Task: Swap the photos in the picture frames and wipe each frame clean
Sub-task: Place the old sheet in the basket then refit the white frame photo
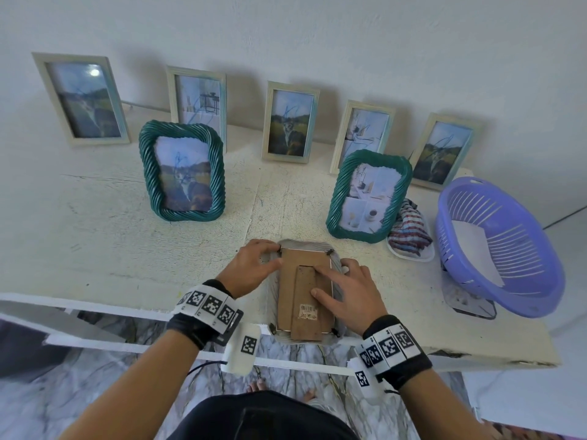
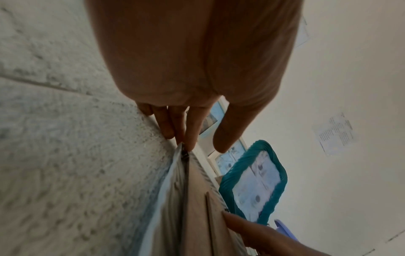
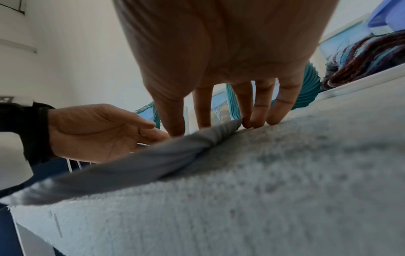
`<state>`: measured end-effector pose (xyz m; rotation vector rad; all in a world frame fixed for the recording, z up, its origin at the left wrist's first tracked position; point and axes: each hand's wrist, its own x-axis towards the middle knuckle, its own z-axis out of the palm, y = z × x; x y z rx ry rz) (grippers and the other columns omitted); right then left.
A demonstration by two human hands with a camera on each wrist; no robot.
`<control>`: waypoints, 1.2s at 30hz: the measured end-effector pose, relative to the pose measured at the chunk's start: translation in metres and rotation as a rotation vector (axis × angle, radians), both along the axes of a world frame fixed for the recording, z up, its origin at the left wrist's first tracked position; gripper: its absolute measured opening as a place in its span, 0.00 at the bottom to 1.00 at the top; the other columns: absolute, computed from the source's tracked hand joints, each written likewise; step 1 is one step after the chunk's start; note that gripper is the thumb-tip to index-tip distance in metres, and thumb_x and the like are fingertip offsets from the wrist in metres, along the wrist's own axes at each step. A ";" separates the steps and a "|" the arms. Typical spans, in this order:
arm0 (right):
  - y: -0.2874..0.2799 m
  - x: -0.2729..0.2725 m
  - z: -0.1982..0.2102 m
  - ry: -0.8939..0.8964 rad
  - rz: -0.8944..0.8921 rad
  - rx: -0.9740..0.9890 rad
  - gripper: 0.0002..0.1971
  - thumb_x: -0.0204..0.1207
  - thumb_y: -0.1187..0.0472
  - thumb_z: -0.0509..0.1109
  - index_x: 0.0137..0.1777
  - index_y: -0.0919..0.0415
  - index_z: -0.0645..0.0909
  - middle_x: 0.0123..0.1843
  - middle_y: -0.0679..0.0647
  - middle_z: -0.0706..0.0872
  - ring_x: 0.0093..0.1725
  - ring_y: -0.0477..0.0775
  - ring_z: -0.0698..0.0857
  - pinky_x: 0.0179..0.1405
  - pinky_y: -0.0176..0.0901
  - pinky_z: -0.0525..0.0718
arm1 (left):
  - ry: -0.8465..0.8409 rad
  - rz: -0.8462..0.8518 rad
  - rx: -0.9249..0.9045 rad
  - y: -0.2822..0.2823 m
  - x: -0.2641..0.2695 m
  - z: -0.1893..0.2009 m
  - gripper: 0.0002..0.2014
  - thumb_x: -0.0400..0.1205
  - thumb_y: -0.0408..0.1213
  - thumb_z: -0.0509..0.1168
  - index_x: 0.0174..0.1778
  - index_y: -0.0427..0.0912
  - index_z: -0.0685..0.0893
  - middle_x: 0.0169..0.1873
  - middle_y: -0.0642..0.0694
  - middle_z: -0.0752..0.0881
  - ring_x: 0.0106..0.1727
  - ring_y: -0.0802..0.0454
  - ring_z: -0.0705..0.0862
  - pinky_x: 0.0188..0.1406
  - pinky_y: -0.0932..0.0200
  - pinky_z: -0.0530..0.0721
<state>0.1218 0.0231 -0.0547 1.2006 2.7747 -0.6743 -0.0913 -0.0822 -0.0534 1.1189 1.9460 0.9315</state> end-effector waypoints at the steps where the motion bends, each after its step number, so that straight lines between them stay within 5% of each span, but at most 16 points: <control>1: 0.000 0.000 0.000 0.000 0.002 0.003 0.38 0.65 0.26 0.46 0.74 0.36 0.70 0.71 0.53 0.69 0.66 0.57 0.68 0.65 0.53 0.74 | -0.014 0.003 0.001 0.000 -0.001 0.000 0.18 0.83 0.39 0.67 0.68 0.39 0.81 0.67 0.44 0.78 0.70 0.51 0.76 0.71 0.61 0.69; 8: 0.000 0.000 -0.001 -0.008 0.004 0.013 0.36 0.67 0.26 0.47 0.74 0.36 0.70 0.69 0.53 0.69 0.64 0.58 0.69 0.63 0.53 0.75 | 0.000 0.019 0.019 0.003 0.000 -0.008 0.16 0.83 0.35 0.66 0.68 0.41 0.82 0.66 0.48 0.76 0.68 0.56 0.75 0.66 0.66 0.68; 12: -0.001 0.000 -0.001 -0.007 -0.001 0.018 0.36 0.67 0.26 0.47 0.74 0.35 0.70 0.69 0.52 0.69 0.64 0.57 0.69 0.63 0.53 0.75 | 0.038 0.031 -0.007 0.003 0.001 -0.016 0.17 0.83 0.38 0.66 0.68 0.45 0.82 0.64 0.53 0.75 0.71 0.51 0.74 0.75 0.50 0.71; 18: -0.011 -0.001 0.003 0.021 -0.037 -0.017 0.31 0.74 0.32 0.55 0.76 0.38 0.69 0.70 0.56 0.67 0.65 0.59 0.66 0.66 0.48 0.70 | 0.192 -0.087 -0.015 -0.017 0.004 -0.012 0.35 0.70 0.64 0.53 0.70 0.54 0.80 0.68 0.50 0.74 0.71 0.49 0.71 0.74 0.43 0.69; 21: -0.018 -0.004 0.005 0.063 -0.065 -0.052 0.26 0.80 0.43 0.63 0.78 0.43 0.69 0.70 0.58 0.66 0.67 0.61 0.66 0.65 0.45 0.67 | 0.279 -0.123 0.000 -0.039 0.011 -0.011 0.26 0.75 0.59 0.57 0.65 0.54 0.82 0.68 0.50 0.75 0.68 0.51 0.74 0.70 0.47 0.73; 26: -0.024 -0.008 0.007 0.091 -0.111 -0.078 0.26 0.80 0.45 0.65 0.78 0.45 0.69 0.70 0.59 0.65 0.67 0.62 0.68 0.66 0.45 0.67 | 0.411 -0.162 0.093 -0.075 0.019 -0.010 0.05 0.78 0.48 0.69 0.46 0.54 0.86 0.56 0.56 0.80 0.56 0.56 0.81 0.53 0.56 0.82; 32: -0.024 -0.009 0.005 0.091 -0.112 -0.073 0.27 0.80 0.45 0.66 0.78 0.46 0.70 0.72 0.61 0.64 0.68 0.63 0.67 0.66 0.44 0.66 | 0.519 -0.259 0.085 -0.092 0.025 -0.004 0.15 0.75 0.57 0.60 0.44 0.56 0.90 0.57 0.55 0.85 0.52 0.57 0.85 0.46 0.56 0.85; 36: -0.022 -0.008 0.002 0.093 -0.099 -0.079 0.26 0.79 0.45 0.66 0.78 0.46 0.71 0.73 0.61 0.63 0.71 0.62 0.66 0.66 0.43 0.64 | 0.422 -0.252 -0.007 -0.095 0.024 -0.003 0.24 0.73 0.63 0.55 0.53 0.58 0.91 0.63 0.57 0.83 0.60 0.60 0.81 0.59 0.54 0.81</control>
